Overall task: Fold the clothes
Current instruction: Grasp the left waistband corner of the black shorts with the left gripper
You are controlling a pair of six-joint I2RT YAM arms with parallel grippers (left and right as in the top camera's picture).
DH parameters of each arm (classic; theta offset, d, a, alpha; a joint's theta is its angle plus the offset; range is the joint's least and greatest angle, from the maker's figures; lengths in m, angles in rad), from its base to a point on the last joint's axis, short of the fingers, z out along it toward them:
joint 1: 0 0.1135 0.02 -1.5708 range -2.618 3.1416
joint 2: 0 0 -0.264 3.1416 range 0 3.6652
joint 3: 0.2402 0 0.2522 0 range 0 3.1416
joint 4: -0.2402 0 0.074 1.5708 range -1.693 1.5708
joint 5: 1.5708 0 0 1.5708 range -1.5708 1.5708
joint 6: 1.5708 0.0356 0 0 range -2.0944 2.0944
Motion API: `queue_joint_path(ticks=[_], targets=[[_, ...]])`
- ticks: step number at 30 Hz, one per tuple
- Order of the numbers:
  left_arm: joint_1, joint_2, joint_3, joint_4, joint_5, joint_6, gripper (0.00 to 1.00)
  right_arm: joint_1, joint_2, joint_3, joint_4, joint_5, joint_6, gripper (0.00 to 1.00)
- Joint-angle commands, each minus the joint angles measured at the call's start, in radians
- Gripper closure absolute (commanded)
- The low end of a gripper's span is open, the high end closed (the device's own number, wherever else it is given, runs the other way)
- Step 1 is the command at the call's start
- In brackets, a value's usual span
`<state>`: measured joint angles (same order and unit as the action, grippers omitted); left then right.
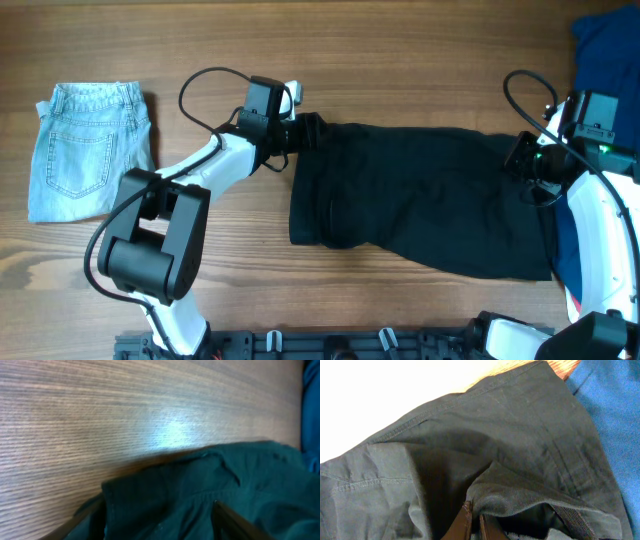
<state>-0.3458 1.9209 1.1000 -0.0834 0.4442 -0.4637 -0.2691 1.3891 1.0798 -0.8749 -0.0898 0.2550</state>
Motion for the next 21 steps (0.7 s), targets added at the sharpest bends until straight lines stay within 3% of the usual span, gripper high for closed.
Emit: queue_joint_path(ticks=[1, 3, 9, 21], targets=[[-0.008, 0.016, 0.011, 0.029, 0.039, 0.006, 0.41, 0.003, -0.012, -0.007, 0.003, -0.011, -0.02, 0.96], [-0.008, 0.016, 0.011, 0.035, 0.046, 0.005, 0.34, 0.003, -0.012, -0.007, 0.003, -0.011, -0.02, 0.95], [-0.008, 0.014, 0.011, 0.031, 0.046, 0.005, 0.44, 0.003, -0.012, -0.007, 0.006, -0.011, -0.02, 0.96], [0.014, -0.075, 0.011, 0.018, 0.045, 0.006, 0.39, 0.003, -0.012, -0.007, 0.007, -0.011, -0.02, 0.96]])
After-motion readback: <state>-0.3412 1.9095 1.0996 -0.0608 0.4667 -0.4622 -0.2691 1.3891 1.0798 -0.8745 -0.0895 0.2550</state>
